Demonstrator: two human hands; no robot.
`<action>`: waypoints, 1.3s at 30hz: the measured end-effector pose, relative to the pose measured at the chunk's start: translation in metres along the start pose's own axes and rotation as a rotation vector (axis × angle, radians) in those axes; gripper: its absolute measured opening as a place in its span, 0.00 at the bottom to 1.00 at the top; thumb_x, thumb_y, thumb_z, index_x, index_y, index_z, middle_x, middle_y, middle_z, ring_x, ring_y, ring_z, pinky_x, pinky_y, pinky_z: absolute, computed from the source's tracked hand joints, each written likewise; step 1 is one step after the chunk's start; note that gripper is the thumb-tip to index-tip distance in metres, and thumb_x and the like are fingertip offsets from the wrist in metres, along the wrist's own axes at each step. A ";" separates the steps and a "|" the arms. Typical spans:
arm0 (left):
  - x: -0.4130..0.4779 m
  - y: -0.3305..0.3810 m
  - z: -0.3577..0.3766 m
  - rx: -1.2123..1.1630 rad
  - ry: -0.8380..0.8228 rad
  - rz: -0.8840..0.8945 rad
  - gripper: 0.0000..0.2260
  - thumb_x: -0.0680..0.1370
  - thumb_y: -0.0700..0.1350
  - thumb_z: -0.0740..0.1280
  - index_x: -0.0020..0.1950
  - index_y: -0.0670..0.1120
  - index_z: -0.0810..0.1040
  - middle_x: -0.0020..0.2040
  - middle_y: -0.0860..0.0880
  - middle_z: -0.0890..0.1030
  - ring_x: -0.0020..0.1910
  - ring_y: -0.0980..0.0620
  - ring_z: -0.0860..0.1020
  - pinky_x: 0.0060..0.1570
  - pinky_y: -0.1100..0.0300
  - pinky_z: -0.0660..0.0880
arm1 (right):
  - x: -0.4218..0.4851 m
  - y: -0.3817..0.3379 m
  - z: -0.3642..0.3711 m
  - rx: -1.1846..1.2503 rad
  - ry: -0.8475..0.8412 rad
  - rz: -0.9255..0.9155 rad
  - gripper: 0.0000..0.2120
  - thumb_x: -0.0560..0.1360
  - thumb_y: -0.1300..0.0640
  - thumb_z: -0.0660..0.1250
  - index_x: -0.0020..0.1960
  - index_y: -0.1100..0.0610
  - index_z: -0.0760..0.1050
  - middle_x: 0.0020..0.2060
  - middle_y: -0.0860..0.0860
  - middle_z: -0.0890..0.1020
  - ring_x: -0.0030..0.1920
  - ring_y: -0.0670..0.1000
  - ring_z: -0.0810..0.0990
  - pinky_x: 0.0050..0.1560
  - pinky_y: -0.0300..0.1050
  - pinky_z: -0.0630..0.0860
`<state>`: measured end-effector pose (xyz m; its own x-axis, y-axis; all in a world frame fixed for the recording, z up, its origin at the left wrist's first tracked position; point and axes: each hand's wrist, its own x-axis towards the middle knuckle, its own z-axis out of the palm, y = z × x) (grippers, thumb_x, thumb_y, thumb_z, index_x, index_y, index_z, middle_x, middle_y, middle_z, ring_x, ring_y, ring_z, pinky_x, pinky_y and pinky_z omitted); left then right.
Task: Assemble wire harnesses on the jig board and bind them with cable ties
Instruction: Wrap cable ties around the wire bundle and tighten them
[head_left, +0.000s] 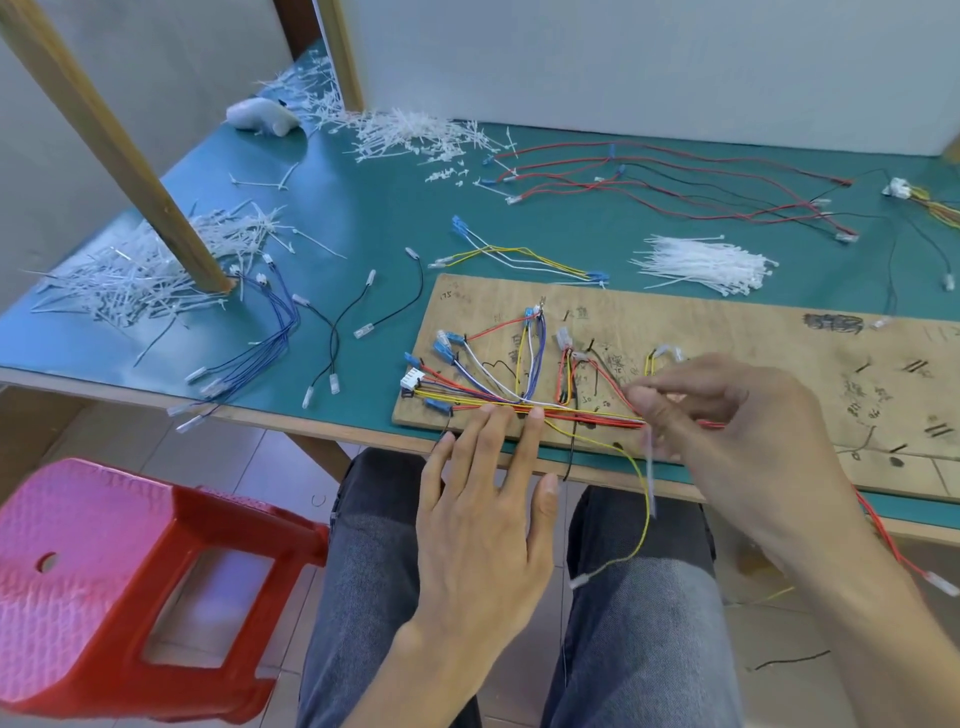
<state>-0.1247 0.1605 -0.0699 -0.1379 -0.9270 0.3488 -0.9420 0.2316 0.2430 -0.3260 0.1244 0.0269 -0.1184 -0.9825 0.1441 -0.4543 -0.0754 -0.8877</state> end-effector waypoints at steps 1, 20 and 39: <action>0.000 0.000 0.001 -0.003 -0.001 0.001 0.24 0.87 0.56 0.56 0.83 0.52 0.64 0.80 0.51 0.65 0.82 0.50 0.58 0.78 0.45 0.60 | 0.003 -0.005 0.003 0.065 0.035 -0.033 0.03 0.76 0.55 0.77 0.47 0.47 0.87 0.38 0.45 0.87 0.35 0.47 0.87 0.41 0.41 0.84; -0.005 -0.006 0.005 -0.135 0.005 0.022 0.25 0.88 0.56 0.50 0.84 0.52 0.60 0.83 0.53 0.60 0.84 0.52 0.55 0.81 0.46 0.53 | 0.066 0.003 0.087 -0.068 0.136 -0.406 0.08 0.79 0.60 0.75 0.57 0.59 0.87 0.45 0.49 0.86 0.45 0.45 0.85 0.49 0.38 0.80; -0.006 -0.010 0.008 -0.136 -0.027 0.006 0.24 0.88 0.56 0.51 0.84 0.54 0.60 0.81 0.49 0.62 0.83 0.48 0.55 0.79 0.43 0.58 | 0.060 0.016 0.101 -0.049 0.186 -0.286 0.06 0.81 0.55 0.73 0.56 0.55 0.85 0.40 0.47 0.86 0.38 0.47 0.85 0.46 0.49 0.83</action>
<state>-0.1173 0.1610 -0.0814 -0.1531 -0.9328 0.3262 -0.8913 0.2729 0.3621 -0.2513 0.0468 -0.0228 -0.1369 -0.8746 0.4650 -0.5340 -0.3303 -0.7783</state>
